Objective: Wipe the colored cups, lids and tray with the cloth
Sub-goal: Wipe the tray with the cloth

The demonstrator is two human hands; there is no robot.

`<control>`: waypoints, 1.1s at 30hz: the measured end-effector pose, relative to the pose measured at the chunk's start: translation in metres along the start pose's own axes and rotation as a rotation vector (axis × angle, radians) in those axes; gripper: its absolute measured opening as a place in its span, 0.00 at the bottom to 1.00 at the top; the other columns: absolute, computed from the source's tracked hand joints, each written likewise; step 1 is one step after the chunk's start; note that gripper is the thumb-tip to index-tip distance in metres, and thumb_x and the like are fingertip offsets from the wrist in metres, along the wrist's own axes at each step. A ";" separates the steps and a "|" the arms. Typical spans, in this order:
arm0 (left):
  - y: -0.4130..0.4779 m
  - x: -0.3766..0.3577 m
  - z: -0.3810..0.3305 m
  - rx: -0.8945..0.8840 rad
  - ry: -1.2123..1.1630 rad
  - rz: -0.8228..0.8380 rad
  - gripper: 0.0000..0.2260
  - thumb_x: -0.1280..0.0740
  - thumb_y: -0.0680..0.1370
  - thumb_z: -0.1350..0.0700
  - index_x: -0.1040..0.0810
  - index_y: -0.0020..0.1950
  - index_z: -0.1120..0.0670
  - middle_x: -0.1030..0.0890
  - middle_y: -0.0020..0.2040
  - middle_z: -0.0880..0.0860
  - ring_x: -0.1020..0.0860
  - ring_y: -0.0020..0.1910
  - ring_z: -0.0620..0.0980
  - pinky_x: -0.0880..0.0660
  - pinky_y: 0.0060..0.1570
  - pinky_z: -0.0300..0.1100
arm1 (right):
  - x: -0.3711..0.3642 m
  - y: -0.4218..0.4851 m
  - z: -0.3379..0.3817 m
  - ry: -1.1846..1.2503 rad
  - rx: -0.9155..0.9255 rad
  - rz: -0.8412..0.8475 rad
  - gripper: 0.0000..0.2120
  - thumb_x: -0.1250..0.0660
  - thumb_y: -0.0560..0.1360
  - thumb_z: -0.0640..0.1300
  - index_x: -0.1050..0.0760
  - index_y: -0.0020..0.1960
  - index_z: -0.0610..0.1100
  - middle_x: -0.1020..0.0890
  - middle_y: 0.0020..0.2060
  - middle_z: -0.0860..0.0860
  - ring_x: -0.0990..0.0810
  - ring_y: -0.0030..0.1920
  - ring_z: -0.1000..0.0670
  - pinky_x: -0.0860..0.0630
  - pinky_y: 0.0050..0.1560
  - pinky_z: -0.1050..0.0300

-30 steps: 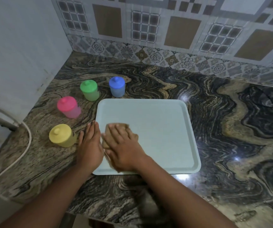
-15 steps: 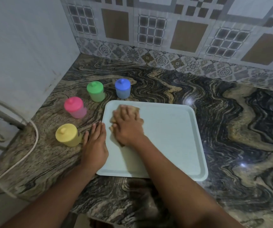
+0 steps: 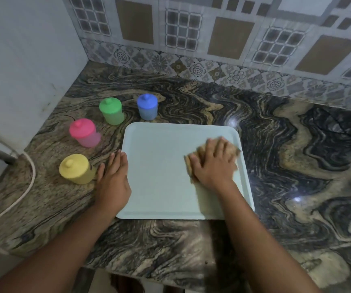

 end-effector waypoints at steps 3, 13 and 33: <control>0.000 0.000 0.000 0.003 0.007 0.005 0.28 0.48 0.76 0.63 0.39 0.77 0.63 0.36 0.77 0.60 0.39 0.77 0.60 0.43 0.74 0.61 | -0.009 0.026 0.065 -0.035 0.093 0.028 0.42 0.53 0.79 0.70 0.58 0.83 0.46 0.60 0.80 0.36 0.63 0.80 0.35 0.65 0.76 0.31; 0.000 -0.003 0.001 0.020 -0.016 0.000 0.28 0.48 0.76 0.62 0.40 0.77 0.63 0.36 0.77 0.60 0.40 0.78 0.60 0.44 0.74 0.61 | -0.024 -0.089 -0.003 -0.027 0.251 0.084 0.40 0.51 0.79 0.70 0.62 0.82 0.54 0.61 0.82 0.48 0.66 0.81 0.45 0.61 0.79 0.37; -0.001 0.003 -0.002 0.002 0.000 0.010 0.28 0.39 0.77 0.68 0.39 0.78 0.62 0.35 0.77 0.59 0.40 0.78 0.59 0.43 0.74 0.63 | -0.003 -0.049 -0.029 -0.052 0.035 0.028 0.41 0.53 0.79 0.70 0.61 0.83 0.50 0.61 0.81 0.43 0.65 0.81 0.40 0.64 0.78 0.38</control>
Point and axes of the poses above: each hand's wrist, its own y-axis towards the middle knuckle, its own x-axis out of the back of the hand, z = x × y, the point moved 4 cm from there along y, towards the middle knuckle
